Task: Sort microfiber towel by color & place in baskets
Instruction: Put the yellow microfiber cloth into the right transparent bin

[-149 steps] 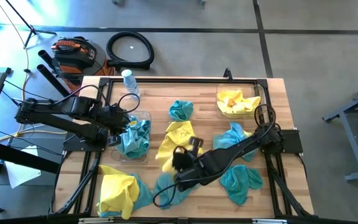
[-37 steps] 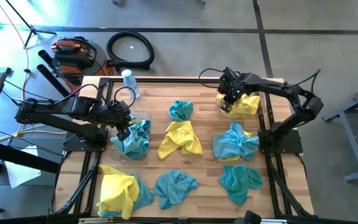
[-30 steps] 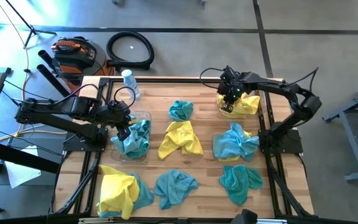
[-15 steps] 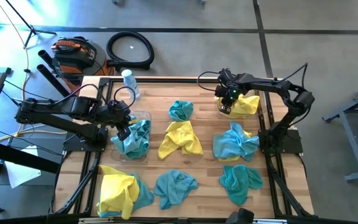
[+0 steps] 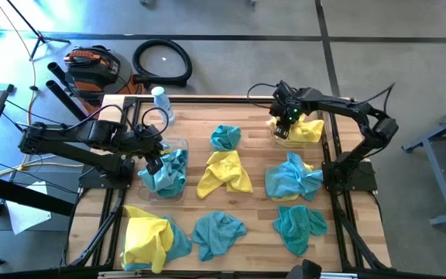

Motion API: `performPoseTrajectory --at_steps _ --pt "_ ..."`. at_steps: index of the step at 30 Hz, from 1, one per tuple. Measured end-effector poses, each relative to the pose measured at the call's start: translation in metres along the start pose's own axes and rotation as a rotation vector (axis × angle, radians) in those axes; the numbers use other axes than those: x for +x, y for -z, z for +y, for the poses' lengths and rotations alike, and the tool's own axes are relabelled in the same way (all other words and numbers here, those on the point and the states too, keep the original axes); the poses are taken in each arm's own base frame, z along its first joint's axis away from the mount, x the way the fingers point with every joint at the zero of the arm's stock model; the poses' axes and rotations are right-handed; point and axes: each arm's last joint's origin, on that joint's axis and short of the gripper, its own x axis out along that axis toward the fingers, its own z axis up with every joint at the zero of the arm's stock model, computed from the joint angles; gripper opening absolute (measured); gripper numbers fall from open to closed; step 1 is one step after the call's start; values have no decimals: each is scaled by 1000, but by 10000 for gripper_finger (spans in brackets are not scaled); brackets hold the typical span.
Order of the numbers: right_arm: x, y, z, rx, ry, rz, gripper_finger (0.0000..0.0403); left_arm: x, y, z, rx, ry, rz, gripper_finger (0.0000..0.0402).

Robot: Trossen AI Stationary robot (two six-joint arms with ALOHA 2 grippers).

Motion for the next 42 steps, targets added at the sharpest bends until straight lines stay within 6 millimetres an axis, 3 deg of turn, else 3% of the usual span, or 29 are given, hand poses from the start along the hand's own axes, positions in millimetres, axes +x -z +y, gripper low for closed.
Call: performPoseTrajectory --at_steps 13,20,23,28,42 --pt "-73 6 10 197 78 -29 112 0 0 1 5 -21 -10 90" --pt "-106 20 23 368 93 -109 45 1 0 0 -95 -25 -5 90" --pt "-113 26 32 406 82 -113 8 3 0 -2 -234 -12 18 90" --pt "-120 28 47 430 106 -146 14 7 3 -13 -412 30 90 87" --pt "-120 25 115 402 49 -163 1 -6 44 -67 -586 140 277 16"
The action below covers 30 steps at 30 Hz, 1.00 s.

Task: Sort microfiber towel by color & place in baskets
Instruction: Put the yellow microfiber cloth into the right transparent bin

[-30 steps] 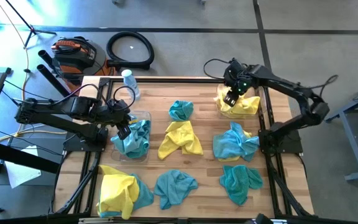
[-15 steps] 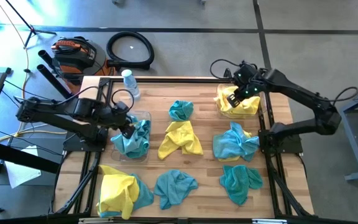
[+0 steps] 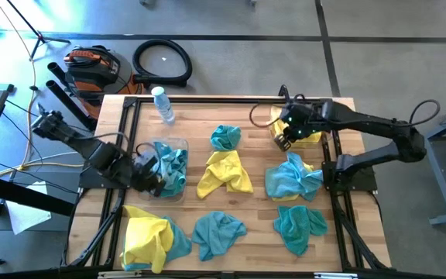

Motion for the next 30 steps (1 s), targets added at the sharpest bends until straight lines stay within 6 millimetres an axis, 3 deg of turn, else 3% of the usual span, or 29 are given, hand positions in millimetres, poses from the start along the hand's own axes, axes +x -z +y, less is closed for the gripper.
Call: performPoseTrajectory --at_steps 9,19,26,30 --pt "-6 20 32 -3 -9 -29 0 4 62 -12 -83 -55 53 0" --pt "-10 30 44 -1 -6 -53 0 -8 109 -35 -144 -255 13 0" --pt "-10 30 44 12 16 -76 0 17 129 -50 -88 -231 29 2" --pt "-10 30 44 12 16 -76 0 30 136 -54 -86 -252 30 23"
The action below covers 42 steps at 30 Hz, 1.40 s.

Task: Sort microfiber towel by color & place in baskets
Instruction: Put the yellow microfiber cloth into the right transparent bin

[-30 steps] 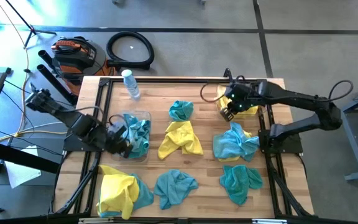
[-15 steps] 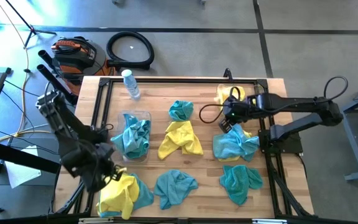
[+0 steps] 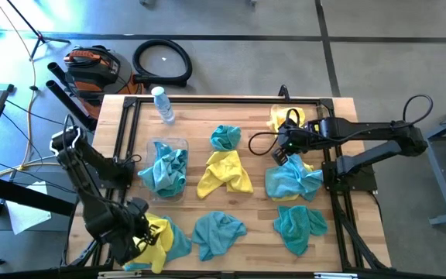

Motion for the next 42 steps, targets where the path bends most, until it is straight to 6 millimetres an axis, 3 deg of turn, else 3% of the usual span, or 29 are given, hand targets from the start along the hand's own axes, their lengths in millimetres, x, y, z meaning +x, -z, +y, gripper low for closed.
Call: performPoseTrajectory --at_steps 8,13,18,22,25,35,42 --pt "0 0 0 0 -1 0 0 16 11 -8 2 -20 13 92" --pt "0 0 0 0 -1 1 0 30 18 -11 11 -71 13 114" --pt "0 0 0 0 -2 2 0 47 25 -13 44 -148 14 108" --pt "0 0 0 -8 -2 2 0 51 28 -13 44 -179 37 54" --pt "0 0 0 -8 -2 2 0 47 26 -13 41 -166 44 10" --pt "0 0 0 -17 -1 1 0 17 14 -7 29 -74 91 1" --pt "0 0 0 -9 -2 1 0 -22 -2 -9 121 159 -16 1"
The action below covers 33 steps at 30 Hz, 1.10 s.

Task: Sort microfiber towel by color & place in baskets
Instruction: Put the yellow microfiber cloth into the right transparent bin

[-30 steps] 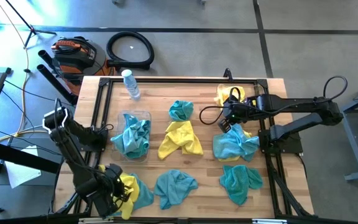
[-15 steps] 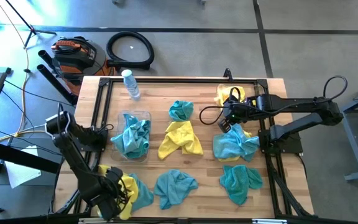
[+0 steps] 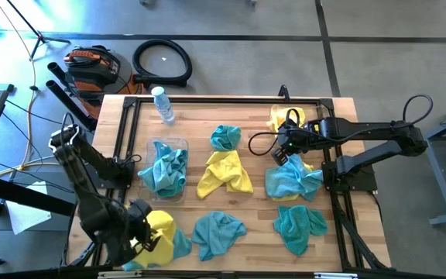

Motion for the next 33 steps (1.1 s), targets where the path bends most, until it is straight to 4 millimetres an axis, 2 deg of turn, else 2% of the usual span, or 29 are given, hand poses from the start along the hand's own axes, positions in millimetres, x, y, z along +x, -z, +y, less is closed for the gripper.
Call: performPoseTrajectory --at_steps 9,19,22,26,33 --pt "0 -5 5 -5 -66 -35 1 -48 -30 -9 121 182 -185 0" --pt "-18 -23 45 -183 -401 -345 9 -69 -84 -24 245 201 -238 0" --pt "-25 -28 53 -188 -475 -441 38 -70 -104 -29 278 183 -229 0" --pt "-32 -34 58 -198 -510 -552 98 -69 -134 -33 317 173 -215 0" --pt "-32 -47 74 -365 -553 -735 189 -62 -196 -37 379 213 -235 0"
